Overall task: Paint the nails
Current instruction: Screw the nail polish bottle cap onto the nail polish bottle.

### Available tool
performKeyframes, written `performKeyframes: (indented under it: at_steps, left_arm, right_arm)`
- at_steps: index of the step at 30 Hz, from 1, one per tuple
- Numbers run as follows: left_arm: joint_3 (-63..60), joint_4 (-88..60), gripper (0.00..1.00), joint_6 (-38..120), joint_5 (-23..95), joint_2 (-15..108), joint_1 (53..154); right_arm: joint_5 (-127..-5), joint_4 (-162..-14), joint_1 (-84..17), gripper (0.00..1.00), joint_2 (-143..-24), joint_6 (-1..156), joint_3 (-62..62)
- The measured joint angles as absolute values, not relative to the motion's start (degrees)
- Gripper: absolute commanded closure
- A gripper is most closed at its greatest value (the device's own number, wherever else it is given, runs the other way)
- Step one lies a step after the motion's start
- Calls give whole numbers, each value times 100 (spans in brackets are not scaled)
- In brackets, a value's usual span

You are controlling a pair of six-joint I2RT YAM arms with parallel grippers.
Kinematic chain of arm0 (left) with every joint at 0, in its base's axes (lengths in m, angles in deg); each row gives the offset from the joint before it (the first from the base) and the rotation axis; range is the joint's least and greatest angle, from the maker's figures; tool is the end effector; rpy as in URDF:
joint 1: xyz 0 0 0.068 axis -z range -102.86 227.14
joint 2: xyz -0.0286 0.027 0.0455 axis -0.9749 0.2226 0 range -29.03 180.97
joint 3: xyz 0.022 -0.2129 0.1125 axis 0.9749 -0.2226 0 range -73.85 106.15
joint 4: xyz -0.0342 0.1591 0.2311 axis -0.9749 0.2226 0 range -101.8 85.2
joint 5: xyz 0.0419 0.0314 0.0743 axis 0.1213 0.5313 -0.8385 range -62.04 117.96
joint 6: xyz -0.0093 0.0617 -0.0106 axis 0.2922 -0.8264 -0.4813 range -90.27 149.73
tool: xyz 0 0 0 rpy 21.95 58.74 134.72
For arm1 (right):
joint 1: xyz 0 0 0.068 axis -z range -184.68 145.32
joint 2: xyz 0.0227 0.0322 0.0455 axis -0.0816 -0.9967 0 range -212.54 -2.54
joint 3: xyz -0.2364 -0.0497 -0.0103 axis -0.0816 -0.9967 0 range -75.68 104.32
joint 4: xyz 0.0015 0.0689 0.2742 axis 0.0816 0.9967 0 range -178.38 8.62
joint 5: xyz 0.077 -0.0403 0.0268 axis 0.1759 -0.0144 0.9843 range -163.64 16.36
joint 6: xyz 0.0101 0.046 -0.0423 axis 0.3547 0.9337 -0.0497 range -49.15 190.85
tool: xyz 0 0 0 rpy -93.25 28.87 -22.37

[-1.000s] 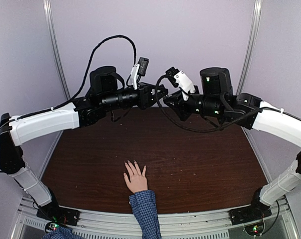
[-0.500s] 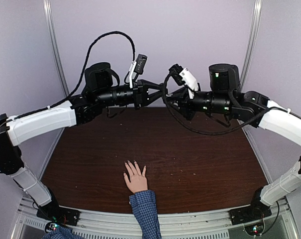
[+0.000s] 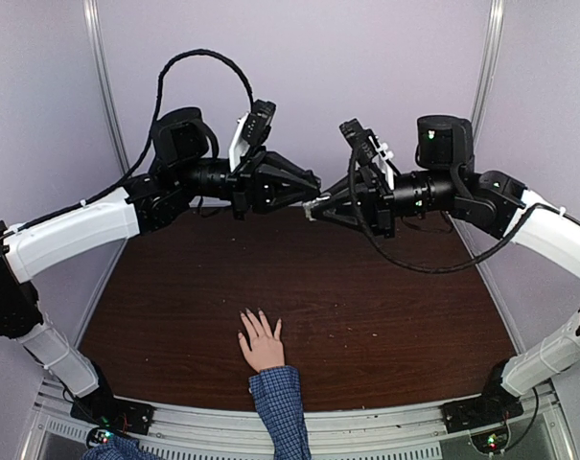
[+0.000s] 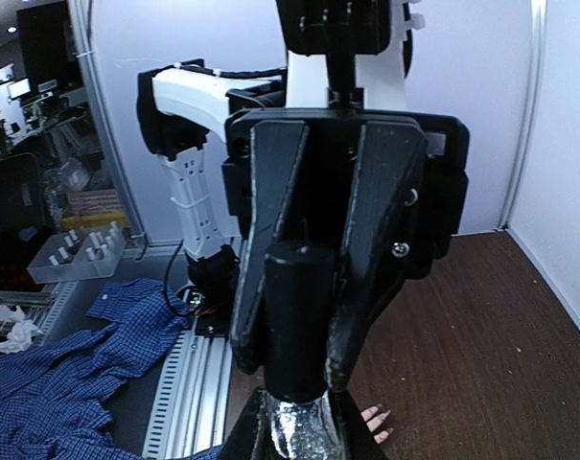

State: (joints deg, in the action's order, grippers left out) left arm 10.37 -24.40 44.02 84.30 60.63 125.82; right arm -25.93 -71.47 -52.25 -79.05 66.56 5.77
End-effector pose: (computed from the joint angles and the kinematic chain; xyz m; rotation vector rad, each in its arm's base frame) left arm 0.2276 -0.3202 0.3922 1.2914 1.1444 -1.5466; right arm 0.1972 0.2692 0.3996 -1.3531 1.3233 1.2646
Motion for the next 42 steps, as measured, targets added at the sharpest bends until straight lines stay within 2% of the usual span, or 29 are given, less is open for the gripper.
performKeyframes:
  at_steps: [9, 18, 23, 27, 30, 36, 42]
  left_arm:
    - [1273, -2414, 100, 4288, 9582, 6131, 12617]
    - [1520, -2328, 100, 4236, 10137, 6131, 12582]
    - [1553, -2213, 81, 4115, 10006, 6107, 12571]
    - [1453, -2226, 61, 4087, 9599, 6050, 12475]
    - [1232, -2309, 52, 4177, 9313, 5945, 12311]
    - [546, -2274, 46, 4297, 8288, 5672, 12104]
    - [264, -2173, 44, 4295, 7011, 5465, 12106]
  right_arm:
    - [-790, -7768, -5208, 100, -8291, 7355, 671]
    - [967, -10760, -5186, 100, -9174, 9816, 688]
    - [1190, -11420, -5052, 100, -9310, 10452, 688]
    - [1070, -11445, -4893, 100, -9282, 10474, 686]
    - [781, -10859, -4768, 100, -9179, 9936, 677]
    - [-648, -9150, -4703, 100, -8600, 8400, 739]
    - [-2412, -8354, -4718, 100, -8178, 7598, 662]
